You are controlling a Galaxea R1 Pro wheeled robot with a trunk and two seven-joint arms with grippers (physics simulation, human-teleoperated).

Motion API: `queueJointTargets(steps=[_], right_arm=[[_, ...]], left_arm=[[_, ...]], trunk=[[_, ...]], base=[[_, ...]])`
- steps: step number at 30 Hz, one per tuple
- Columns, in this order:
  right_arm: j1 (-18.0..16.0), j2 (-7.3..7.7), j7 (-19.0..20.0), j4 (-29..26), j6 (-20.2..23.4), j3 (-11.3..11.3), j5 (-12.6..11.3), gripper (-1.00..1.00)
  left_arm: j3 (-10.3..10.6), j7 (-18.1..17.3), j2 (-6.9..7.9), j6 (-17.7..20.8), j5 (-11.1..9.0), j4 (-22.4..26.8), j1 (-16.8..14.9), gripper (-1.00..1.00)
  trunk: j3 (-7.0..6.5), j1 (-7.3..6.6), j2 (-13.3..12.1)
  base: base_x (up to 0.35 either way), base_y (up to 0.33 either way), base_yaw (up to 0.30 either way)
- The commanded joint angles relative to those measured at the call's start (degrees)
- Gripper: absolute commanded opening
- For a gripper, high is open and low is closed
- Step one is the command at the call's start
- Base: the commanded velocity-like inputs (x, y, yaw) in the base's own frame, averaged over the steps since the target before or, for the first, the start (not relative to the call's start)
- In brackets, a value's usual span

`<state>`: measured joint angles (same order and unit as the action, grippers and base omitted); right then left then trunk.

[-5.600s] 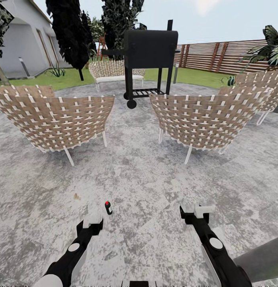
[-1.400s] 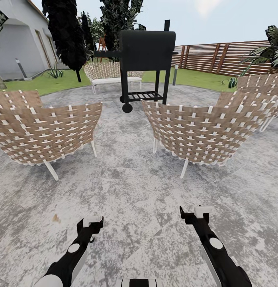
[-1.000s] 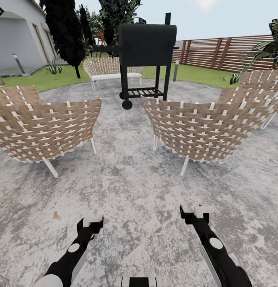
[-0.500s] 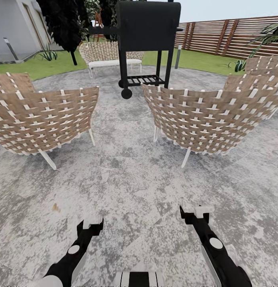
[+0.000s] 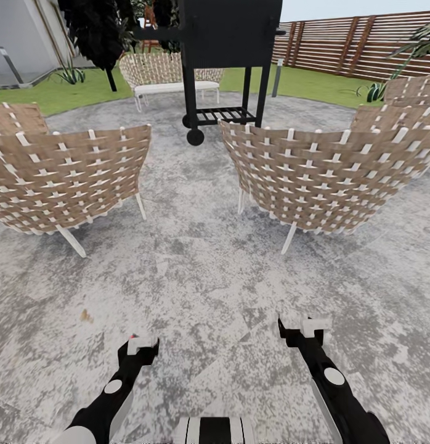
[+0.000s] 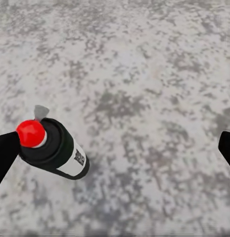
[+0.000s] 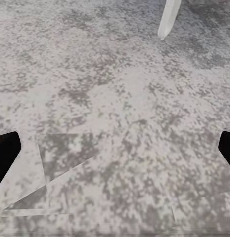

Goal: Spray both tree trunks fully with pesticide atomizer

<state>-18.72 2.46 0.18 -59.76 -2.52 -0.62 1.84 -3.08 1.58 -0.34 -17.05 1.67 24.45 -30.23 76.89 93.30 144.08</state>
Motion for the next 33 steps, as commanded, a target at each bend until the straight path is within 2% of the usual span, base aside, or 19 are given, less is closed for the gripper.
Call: queueJointTargets(steps=[1, 10, 23, 33], right_arm=[[0.0, 0.00, 0.0, 0.0, 0.0, 0.0, 0.0, 1.00], [0.0, 0.00, 0.0, 0.0, 0.0, 0.0, 0.0, 1.00], [0.0, 0.17, -0.1, 0.2, 0.0, -0.1, 0.1, 1.00], [0.0, 0.22, -0.1, 0.2, 0.0, -0.1, 0.0, 1.00]], left_arm=[[0.0, 0.0, 0.01, 0.0, 0.0, 0.0, 0.0, 1.00], [0.0, 0.0, 0.01, 0.0, 0.0, 0.0, 0.0, 1.00], [0.0, 0.0, -0.01, -0.1, 0.0, 0.1, 0.0, 1.00], [0.0, 0.0, -0.01, -0.1, -0.1, 0.0, 0.0, 1.00]], trunk=[[0.23, 0.02, 0.0], [0.45, 0.05, 0.0], [0.45, 0.05, 0.0], [0.45, 0.05, 0.0]], base=[[0.000, 0.000, 0.000], [0.000, 0.001, 0.000], [0.000, 0.095, 0.000], [0.000, 0.243, 0.000]])
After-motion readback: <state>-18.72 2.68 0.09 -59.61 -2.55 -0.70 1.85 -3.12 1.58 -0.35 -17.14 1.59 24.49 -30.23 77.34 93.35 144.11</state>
